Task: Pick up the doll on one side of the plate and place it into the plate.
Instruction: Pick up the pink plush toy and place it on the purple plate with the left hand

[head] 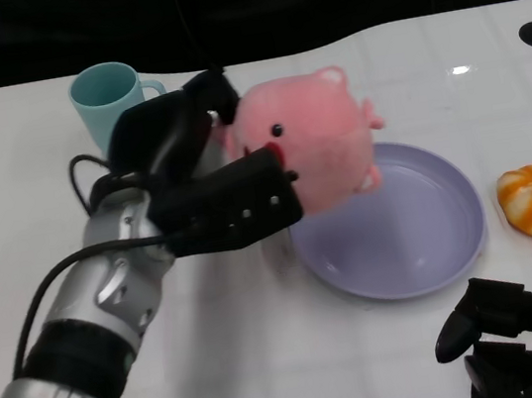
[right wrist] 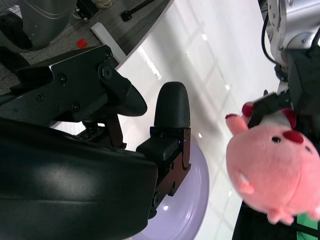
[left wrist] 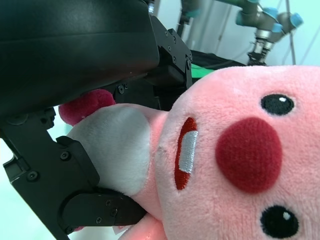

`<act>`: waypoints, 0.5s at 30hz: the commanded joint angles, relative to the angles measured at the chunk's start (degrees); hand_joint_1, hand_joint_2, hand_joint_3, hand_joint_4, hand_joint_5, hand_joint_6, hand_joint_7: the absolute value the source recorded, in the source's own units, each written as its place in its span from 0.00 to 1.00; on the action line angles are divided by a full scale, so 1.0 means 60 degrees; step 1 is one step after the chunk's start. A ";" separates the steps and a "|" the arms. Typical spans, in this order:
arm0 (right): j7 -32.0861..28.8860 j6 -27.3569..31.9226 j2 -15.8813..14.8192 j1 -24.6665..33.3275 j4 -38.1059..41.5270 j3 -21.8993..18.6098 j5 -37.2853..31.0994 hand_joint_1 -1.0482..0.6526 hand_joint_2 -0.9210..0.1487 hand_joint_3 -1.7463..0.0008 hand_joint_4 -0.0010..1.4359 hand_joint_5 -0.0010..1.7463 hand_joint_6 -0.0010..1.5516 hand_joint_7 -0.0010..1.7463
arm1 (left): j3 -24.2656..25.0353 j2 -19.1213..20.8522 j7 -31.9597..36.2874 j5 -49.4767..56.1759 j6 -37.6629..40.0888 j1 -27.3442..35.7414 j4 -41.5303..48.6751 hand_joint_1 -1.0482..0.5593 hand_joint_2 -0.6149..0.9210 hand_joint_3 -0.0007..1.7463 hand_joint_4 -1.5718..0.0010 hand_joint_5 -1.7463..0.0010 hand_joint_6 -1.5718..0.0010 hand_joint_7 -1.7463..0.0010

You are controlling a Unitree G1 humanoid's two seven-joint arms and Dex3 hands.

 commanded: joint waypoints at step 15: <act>-0.0012 -0.0078 -0.0053 0.0106 -0.0117 0.0040 -0.0033 0.58 0.20 0.37 0.46 1.00 0.31 0.89 | -0.0613 -0.1916 0.0331 0.0055 0.0107 -0.1553 0.2435 0.53 0.74 0.63 0.41 0.00 0.54 0.00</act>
